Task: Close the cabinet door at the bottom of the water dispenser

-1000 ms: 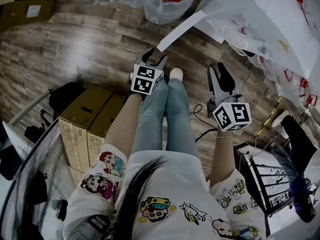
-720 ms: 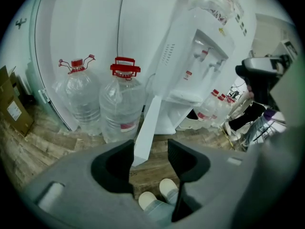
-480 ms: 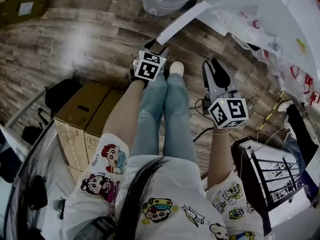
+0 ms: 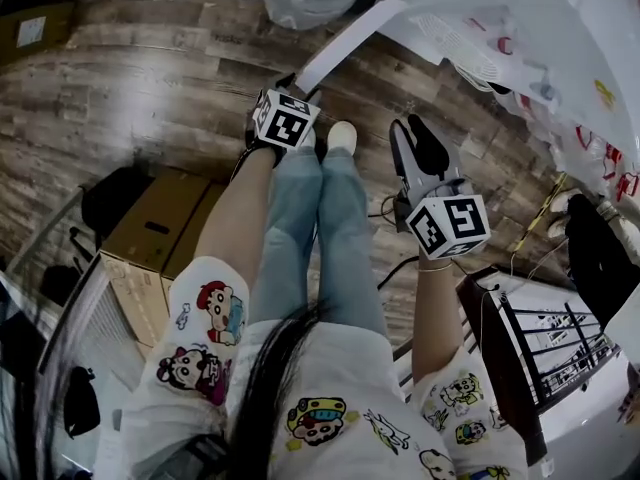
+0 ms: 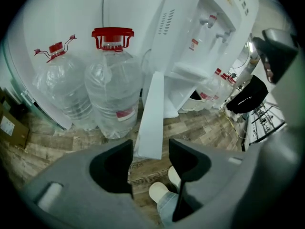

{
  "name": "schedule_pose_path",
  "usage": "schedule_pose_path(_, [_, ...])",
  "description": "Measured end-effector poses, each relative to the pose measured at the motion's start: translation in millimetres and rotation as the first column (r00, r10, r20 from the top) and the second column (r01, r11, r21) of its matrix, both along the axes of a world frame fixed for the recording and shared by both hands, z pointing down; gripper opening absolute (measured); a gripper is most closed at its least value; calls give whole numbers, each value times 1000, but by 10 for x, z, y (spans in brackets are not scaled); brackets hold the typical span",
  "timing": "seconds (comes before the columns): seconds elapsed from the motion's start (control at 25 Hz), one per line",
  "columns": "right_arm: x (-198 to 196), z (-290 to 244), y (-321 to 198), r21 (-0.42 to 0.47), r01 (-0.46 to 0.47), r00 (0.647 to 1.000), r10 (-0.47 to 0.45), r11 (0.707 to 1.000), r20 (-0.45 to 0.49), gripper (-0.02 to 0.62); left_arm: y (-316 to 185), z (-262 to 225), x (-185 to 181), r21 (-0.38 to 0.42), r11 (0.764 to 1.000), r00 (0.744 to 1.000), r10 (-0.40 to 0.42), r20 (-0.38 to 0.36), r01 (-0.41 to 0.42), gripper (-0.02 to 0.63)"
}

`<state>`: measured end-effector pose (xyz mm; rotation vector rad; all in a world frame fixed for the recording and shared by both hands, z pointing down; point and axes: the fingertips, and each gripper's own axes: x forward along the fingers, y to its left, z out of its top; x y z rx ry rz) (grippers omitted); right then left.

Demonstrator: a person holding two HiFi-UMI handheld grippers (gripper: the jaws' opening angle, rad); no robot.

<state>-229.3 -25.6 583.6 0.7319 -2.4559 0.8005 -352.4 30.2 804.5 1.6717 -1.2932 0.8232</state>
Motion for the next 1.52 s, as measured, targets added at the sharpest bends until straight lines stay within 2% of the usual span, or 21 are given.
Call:
schedule_pose_path(0.24, [-9,68,-12,-15,-8,1000,8,1000,-3,120,28,147,39,-58,998,1000,26,2,-26,236])
schedule_pose_path(0.36, [-23,78,23,-19,-12,1000,12,1000,-3,117,81,198,31,-86,996,999,26,20,-24,200])
schedule_pose_path(0.4, [-26,83,34,-20,-13,1000,13,1000,-3,117,90,204,23,-89,996,999,22,27,-19,175])
schedule_pose_path(0.92, [89,89,113,-4,-102,995,102,995,-11,109,143,198,274,-116,992,998,51,21,-48,164])
schedule_pose_path(1.12, [247,56,181,9,-169,985,170,986,-16,109,185,207,382,-123,992,999,27,21,-25,164])
schedule_pose_path(1.52, [853,172,242,-18,-255,967,255,967,-9,106,128,132,763,-151,988,999,-36,35,41,163])
